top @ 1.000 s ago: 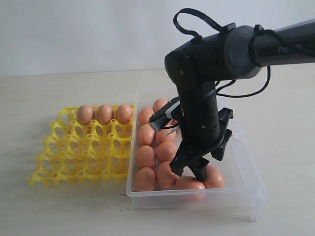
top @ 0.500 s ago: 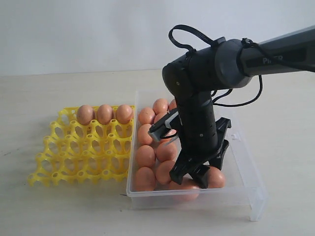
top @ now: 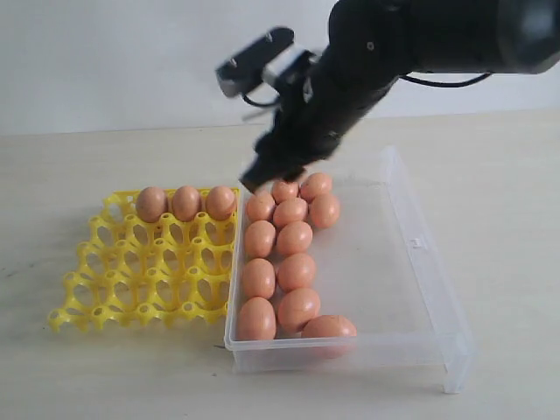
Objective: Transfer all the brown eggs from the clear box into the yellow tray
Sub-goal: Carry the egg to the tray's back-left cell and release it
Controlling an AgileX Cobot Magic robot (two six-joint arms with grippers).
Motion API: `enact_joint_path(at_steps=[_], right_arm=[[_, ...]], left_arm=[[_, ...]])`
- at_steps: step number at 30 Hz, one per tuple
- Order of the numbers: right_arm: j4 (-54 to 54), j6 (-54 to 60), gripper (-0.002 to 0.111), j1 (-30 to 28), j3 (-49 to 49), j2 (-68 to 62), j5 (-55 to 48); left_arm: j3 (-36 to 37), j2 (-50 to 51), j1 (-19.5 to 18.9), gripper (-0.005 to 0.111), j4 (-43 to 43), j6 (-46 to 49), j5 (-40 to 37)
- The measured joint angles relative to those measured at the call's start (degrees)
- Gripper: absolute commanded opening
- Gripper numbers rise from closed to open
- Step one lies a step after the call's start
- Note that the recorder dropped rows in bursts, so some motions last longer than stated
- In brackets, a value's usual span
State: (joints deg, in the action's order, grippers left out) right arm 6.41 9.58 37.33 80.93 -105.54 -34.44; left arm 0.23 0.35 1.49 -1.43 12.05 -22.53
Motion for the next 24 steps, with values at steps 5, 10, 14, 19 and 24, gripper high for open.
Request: enact_joint_path(at_steps=[5, 10, 14, 19, 24], right_arm=[[-9.9, 3.1, 0.0, 3.7, -0.2, -4.9, 33.9], [-6.8, 1.9, 0.0, 7.8, 3.9, -15.0, 47.4], [-2.1, -4.4, 0.0, 9.5, 11.9, -23.4, 47.3], [1.4, -10.5, 0.0, 9.9, 20.6, -31.1, 47.0], [2.1, -12.1, 0.0, 10.3, 25.0, -35.5, 46.9]], left_arm=[[0.0, 0.0, 0.0, 0.0, 0.0, 0.0, 0.0], [0.0, 0.0, 0.0, 0.0, 0.0, 0.0, 0.0], [0.0, 0.0, 0.0, 0.0, 0.0, 0.0, 0.0], [0.0, 0.0, 0.0, 0.0, 0.0, 0.0, 0.0], [0.0, 0.0, 0.0, 0.0, 0.0, 0.0, 0.0]])
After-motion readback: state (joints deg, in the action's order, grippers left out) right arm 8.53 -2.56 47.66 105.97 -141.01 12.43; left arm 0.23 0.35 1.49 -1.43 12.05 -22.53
